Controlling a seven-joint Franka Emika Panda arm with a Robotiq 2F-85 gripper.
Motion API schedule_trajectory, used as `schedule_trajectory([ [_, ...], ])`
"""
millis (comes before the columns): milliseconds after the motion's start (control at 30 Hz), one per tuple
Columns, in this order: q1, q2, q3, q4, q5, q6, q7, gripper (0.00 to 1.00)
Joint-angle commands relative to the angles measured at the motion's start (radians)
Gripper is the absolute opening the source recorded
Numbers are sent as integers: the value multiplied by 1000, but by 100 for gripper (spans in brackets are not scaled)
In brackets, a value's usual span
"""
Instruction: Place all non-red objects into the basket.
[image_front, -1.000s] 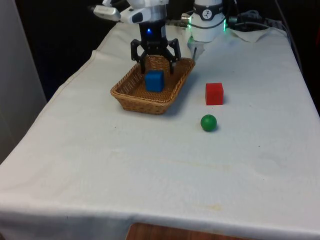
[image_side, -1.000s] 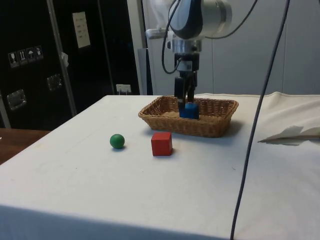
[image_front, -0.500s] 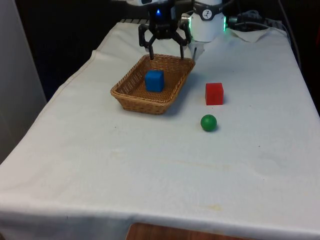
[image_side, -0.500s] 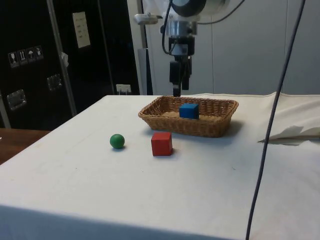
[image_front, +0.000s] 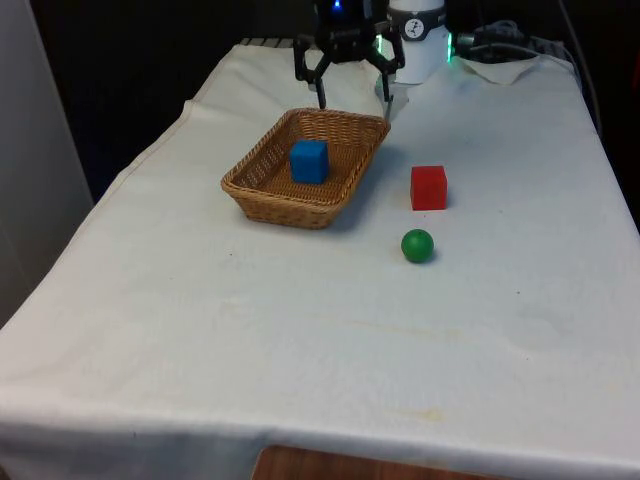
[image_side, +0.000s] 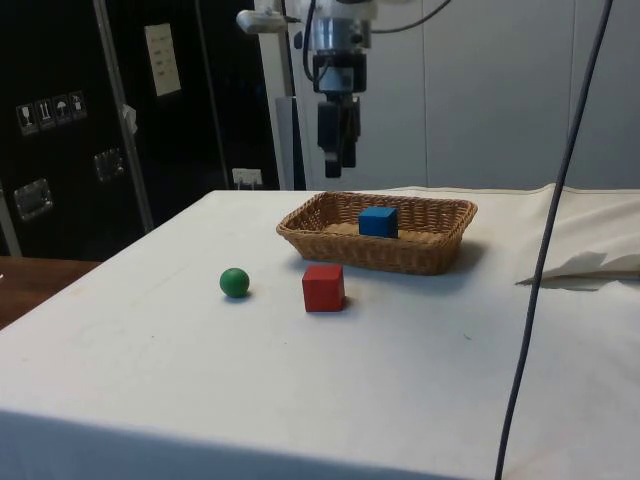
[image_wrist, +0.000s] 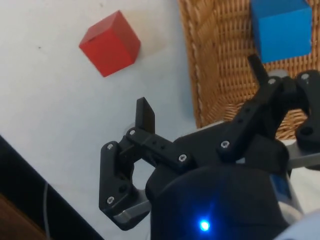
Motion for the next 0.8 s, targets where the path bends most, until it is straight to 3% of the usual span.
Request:
schedule_trajectory([
  [0, 4, -2, 4, 8, -12, -15, 15, 100],
  [133, 1, 0, 21, 27, 0, -28, 3, 100],
  [267, 7, 13, 41, 53, -2, -43, 23, 100],
  [433, 3, 33, 69, 79, 3, -39, 35, 100],
  [467, 8, 46, 73, 94, 6, -47, 44, 100],
  [767, 10, 115, 119, 173, 14, -60, 84, 100],
])
